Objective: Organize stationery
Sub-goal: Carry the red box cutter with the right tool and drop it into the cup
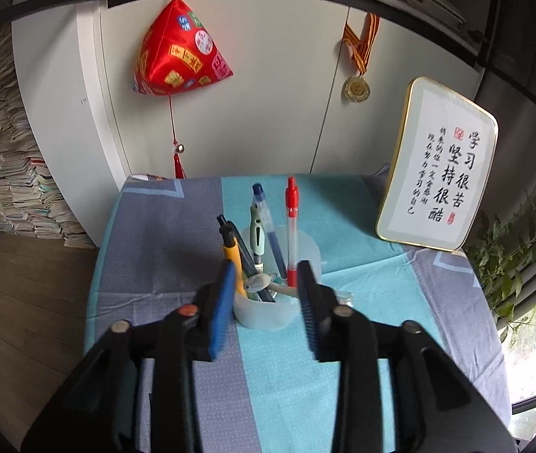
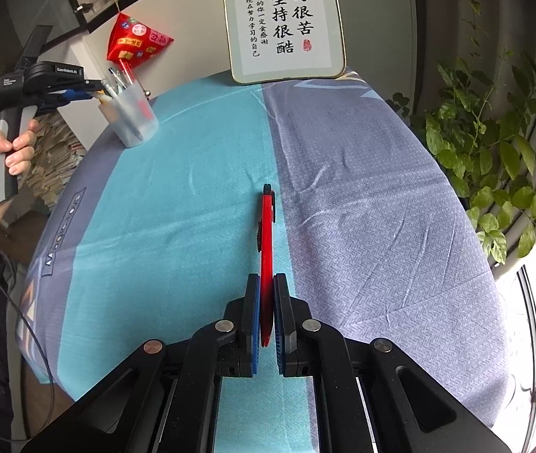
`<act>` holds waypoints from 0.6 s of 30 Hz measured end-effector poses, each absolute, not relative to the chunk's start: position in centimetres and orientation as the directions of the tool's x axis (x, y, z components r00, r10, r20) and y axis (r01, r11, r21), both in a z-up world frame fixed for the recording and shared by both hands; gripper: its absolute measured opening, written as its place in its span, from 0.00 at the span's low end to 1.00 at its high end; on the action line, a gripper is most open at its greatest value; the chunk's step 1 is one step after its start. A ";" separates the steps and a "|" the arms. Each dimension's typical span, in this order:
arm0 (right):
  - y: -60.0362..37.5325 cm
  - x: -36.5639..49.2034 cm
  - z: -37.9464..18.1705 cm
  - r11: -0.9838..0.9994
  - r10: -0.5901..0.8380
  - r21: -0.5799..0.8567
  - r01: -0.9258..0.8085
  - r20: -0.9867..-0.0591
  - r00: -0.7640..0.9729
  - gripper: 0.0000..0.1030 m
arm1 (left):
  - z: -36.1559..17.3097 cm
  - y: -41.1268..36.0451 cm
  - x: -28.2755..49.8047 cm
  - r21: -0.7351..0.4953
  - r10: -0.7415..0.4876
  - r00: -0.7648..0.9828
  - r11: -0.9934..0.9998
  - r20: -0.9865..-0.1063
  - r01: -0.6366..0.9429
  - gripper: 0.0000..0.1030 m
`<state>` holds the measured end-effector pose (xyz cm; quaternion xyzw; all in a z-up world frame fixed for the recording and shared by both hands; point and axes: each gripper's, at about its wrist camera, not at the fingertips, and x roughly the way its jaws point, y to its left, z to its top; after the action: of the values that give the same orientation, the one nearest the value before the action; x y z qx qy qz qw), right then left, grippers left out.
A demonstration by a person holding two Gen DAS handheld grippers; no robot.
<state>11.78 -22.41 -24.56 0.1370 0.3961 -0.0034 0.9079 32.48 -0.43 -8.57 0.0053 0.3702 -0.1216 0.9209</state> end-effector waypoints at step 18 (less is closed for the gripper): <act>-20.4 15.9 -16.8 0.964 0.181 0.267 -0.010 -0.622 0.762 0.06 | -12.0 4.5 20.9 -0.067 -0.264 0.723 0.955 -0.638 0.290 0.69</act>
<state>15.95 -20.44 -16.83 0.1248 0.3412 0.0513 0.9302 20.90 4.48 -11.99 0.0188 0.3406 -0.1493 0.9281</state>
